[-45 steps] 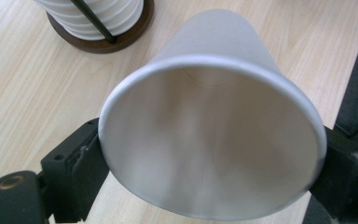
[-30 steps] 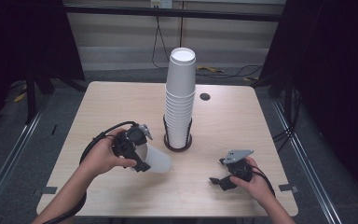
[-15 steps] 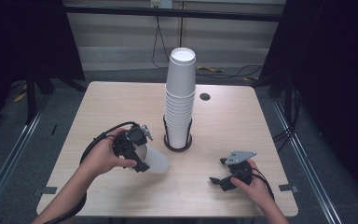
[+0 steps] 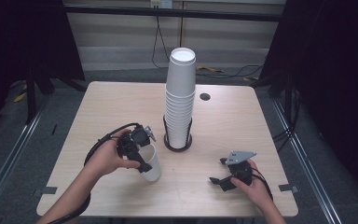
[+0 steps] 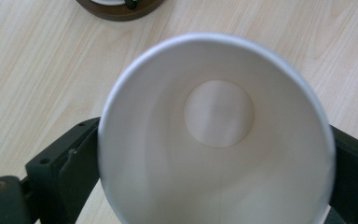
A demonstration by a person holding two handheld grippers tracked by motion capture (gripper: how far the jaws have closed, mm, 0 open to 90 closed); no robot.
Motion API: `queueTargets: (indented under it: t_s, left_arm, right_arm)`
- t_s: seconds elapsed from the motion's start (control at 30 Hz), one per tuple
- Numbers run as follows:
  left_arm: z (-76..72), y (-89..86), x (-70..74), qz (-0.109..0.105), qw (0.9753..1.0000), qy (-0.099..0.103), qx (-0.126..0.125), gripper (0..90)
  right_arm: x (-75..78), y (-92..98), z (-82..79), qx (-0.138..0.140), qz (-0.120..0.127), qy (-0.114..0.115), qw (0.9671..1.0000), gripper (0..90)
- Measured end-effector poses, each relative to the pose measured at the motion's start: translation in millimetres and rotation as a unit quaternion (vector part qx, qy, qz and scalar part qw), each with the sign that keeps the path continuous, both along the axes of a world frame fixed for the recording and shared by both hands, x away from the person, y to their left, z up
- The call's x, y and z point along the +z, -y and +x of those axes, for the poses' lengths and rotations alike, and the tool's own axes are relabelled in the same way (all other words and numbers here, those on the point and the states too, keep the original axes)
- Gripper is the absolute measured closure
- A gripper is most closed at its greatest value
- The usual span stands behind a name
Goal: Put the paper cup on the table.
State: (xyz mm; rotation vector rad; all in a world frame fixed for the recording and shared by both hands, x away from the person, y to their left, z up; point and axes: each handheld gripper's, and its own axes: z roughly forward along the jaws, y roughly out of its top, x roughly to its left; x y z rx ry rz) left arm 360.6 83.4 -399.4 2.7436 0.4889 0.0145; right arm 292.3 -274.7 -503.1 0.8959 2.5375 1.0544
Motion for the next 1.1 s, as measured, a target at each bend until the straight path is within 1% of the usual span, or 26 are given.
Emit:
queueTargets:
  t_s: [0.07, 0.1, 0.13, 0.2, 0.23, 0.3, 0.37, 0.4, 0.43, 0.47, 0.5, 0.53, 0.57, 0.63, 0.7, 0.73, 0.77, 0.83, 0.87, 0.9, 0.93, 0.97, 1.0, 1.03, 1.07, 1.1]
  left_arm:
    - [-2.3, -0.8, -6.9, -0.013, 0.9999, 0.009, 0.004, 4.3]
    - [-2.3, -0.8, -6.9, -0.013, 0.9999, 0.009, 0.004, 4.1]
    - [-3.5, -1.7, -10.2, -0.021, 0.9997, 0.011, 0.000, 4.3]
    - [-3.7, -3.2, -13.0, -0.029, 0.9994, 0.017, -0.001, 4.3]
    - [-5.0, -3.9, -14.9, -0.038, 0.9991, 0.017, 0.004, 4.5]
    - [-5.3, -4.7, -16.3, -0.042, 0.9989, 0.019, 0.003, 5.0]
    - [-8.0, -5.7, -21.4, -0.057, 0.9983, 0.015, 0.002, 6.5]
    - [-8.0, -5.7, -21.4, -0.057, 0.9983, 0.015, 0.002, 7.5]
    - [-10.1, -6.2, -25.4, -0.064, 0.9979, 0.007, -0.003, 8.7]
    - [-10.1, -6.2, -25.4, -0.064, 0.9979, 0.007, -0.003, 10.6]
    - [-13.0, -6.6, -28.5, -0.067, 0.9977, 0.007, -0.008, 14.9]
    - [-13.0, -6.6, -28.5, -0.067, 0.9977, 0.007, -0.008, 14.6]
    - [-15.6, -7.6, -31.9, -0.064, 0.9978, 0.011, -0.014, 15.0]
    - [-18.2, -9.0, -34.9, -0.071, 0.9973, 0.015, -0.009, 15.7]
    - [-19.8, -12.1, -36.8, -0.079, 0.9966, 0.019, -0.012, 16.1]
    - [-19.8, -12.1, -36.8, -0.079, 0.9966, 0.019, -0.012, 16.2]
    - [-21.4, -16.0, -39.1, -0.086, 0.9961, 0.020, -0.005, 16.4]
    - [-23.5, -20.3, -41.3, -0.095, 0.9950, 0.028, -0.006, 16.3]
    - [-23.5, -20.3, -41.3, -0.095, 0.9950, 0.028, -0.006, 16.4]
    - [-24.3, -23.1, -42.0, -0.103, 0.9942, 0.032, -0.007, 16.4]
    - [-26.9, -29.2, -43.4, -0.127, 0.9912, 0.036, 0.008, 16.4]
    - [-27.8, -32.9, -44.2, -0.140, 0.9893, 0.039, 0.007, 16.2]
    - [-27.8, -32.9, -44.2, -0.140, 0.9893, 0.039, 0.007, 16.3]
    - [-29.7, -40.3, -46.7, -0.157, 0.9866, 0.043, 0.013, 16.2]
    - [-30.7, -43.2, -48.4, -0.160, 0.9860, 0.042, 0.020, 15.8]
    - [-30.7, -43.2, -48.4, -0.160, 0.9860, 0.042, 0.020, 16.1]
  right_arm:
    - [0.0, 0.0, 0.0, 0.000, 0.000, 0.000, 1.0000, 12.0]
    - [0.0, 0.0, 0.0, 0.000, 0.000, 0.000, 1.0000, 12.0]
    - [0.0, 0.0, 0.0, 0.000, 0.000, 0.000, 1.0000, 12.0]
    - [0.0, 0.0, 0.0, 0.000, 0.000, 0.000, 1.0000, 12.0]
    - [0.0, 0.0, 0.0, 0.000, 0.000, 0.000, 1.0000, 12.0]
    - [0.0, 0.0, 0.0, 0.000, 0.000, 0.000, 1.0000, 12.0]
    - [0.1, 0.0, -0.1, 0.000, 0.000, 0.000, 1.0000, 12.0]
    - [0.0, 0.0, 0.0, 0.000, 0.000, 0.000, 1.0000, 12.0]
    - [0.0, 0.0, 0.0, 0.000, 0.000, 0.000, 1.0000, 12.0]
    - [0.0, 0.0, 0.0, 0.000, 0.000, 0.000, 1.0000, 12.0]
    - [0.0, 0.0, 0.0, 0.001, 0.000, 0.000, 1.0000, 12.0]
    - [0.0, 0.0, 0.0, 0.001, 0.000, 0.000, 1.0000, 12.0]
    - [0.0, 0.0, 0.0, 0.000, 0.000, 0.000, 1.0000, 12.0]
    - [0.0, 0.0, 0.0, 0.000, 0.000, 0.000, 1.0000, 12.0]
    - [0.0, 0.0, 0.0, 0.001, 0.000, 0.000, 1.0000, 12.0]
    - [0.0, 0.0, 0.0, 0.001, 0.000, 0.000, 1.0000, 12.0]
    - [0.0, 0.0, -0.1, 0.001, -0.001, 0.000, 1.0000, 12.0]
    - [0.0, 0.0, 0.0, 0.000, 0.000, 0.000, 1.0000, 12.0]
    - [0.0, 0.0, 0.0, 0.000, 0.000, 0.000, 1.0000, 12.0]
    - [0.1, -0.1, -0.1, 0.000, 0.000, 0.000, 1.0000, 12.0]
    - [0.0, 0.0, 0.0, 0.001, 0.000, 0.000, 1.0000, 12.0]
    - [0.0, 0.0, 0.0, 0.000, 0.000, 0.000, 1.0000, 12.0]
    - [0.0, 0.0, 0.0, 0.000, 0.000, 0.000, 1.0000, 12.0]
    - [0.1, 0.0, 0.0, 0.000, 0.000, 0.000, 1.0000, 12.0]
    - [0.1, 0.0, 0.0, 0.000, 0.000, 0.000, 1.0000, 12.0]
    - [0.1, 0.0, 0.0, 0.000, 0.000, 0.000, 1.0000, 12.0]
